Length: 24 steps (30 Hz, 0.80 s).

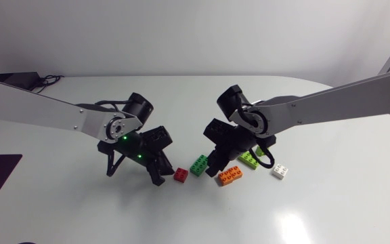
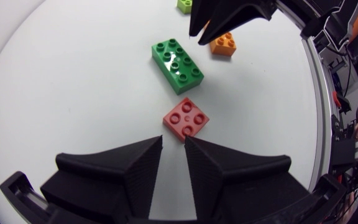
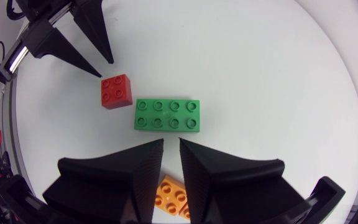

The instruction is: Separate the duplo bricks

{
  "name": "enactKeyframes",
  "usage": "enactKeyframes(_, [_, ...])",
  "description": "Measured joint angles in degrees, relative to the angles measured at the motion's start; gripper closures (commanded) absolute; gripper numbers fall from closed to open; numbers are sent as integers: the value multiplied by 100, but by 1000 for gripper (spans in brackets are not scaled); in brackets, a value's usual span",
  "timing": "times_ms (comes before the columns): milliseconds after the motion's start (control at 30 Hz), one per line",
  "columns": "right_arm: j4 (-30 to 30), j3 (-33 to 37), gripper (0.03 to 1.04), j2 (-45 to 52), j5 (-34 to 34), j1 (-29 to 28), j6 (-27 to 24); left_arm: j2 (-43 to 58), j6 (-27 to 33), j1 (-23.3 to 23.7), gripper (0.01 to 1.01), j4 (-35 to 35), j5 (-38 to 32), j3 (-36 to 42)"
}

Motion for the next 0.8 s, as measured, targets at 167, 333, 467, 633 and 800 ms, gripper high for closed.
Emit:
enactKeyframes(167, [0,0,810,4,0,0,-17,-11,-2,-138,743,4,0,212])
enactKeyframes(333, [0,0,810,15,0,-37,-44,98,-2,-271,743,9,2,413])
enactKeyframes(467, [-2,0,810,15,0,-85,-87,219,-4,-297,743,11,7,461])
enactKeyframes(633, [-4,0,810,15,-2,-122,-131,315,-4,-295,743,11,7,461])
enactKeyframes(800, [-7,0,810,15,-4,-151,-151,422,-4,-289,743,11,7,461])
